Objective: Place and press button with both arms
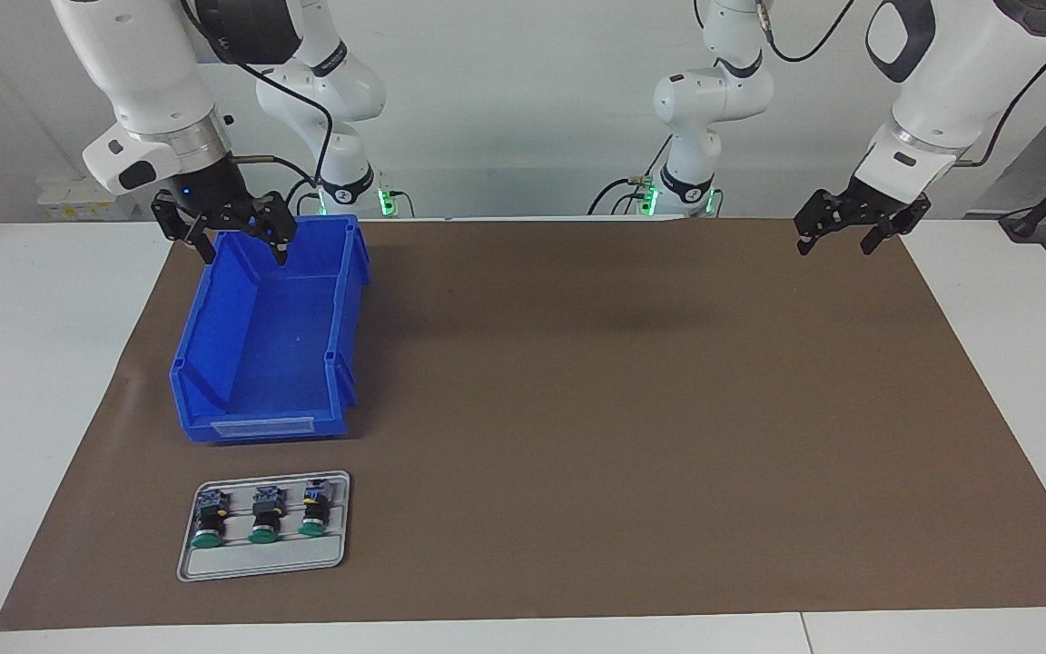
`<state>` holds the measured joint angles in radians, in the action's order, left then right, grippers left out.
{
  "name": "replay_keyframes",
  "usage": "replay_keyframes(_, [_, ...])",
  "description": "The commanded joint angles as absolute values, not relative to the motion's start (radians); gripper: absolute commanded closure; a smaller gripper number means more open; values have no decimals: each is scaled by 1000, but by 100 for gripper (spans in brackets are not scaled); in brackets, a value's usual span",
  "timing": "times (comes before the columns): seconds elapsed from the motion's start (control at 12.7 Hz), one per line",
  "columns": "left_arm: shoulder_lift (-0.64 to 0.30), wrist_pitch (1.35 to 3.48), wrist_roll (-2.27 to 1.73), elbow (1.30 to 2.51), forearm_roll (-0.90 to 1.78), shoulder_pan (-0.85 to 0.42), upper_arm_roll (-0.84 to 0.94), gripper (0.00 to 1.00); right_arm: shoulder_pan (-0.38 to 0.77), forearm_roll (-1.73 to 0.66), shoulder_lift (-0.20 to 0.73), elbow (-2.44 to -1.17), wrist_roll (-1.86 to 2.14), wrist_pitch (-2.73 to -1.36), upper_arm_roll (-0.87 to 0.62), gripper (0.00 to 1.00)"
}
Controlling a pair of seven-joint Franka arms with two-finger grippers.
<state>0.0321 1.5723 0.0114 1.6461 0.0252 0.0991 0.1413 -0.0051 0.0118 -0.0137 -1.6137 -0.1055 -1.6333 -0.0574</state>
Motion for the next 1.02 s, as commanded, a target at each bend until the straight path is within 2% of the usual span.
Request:
replay_keyframes(0.0, [51,1571,15,1667,23,109,146,0,-14,9,-38,-1641,-77,-1641,-60,0])
replay_keyframes(0.94, [51,1572,15,1667,23,109,147,0,-40,9,-28,-1631,-74,-1655,-60,4])
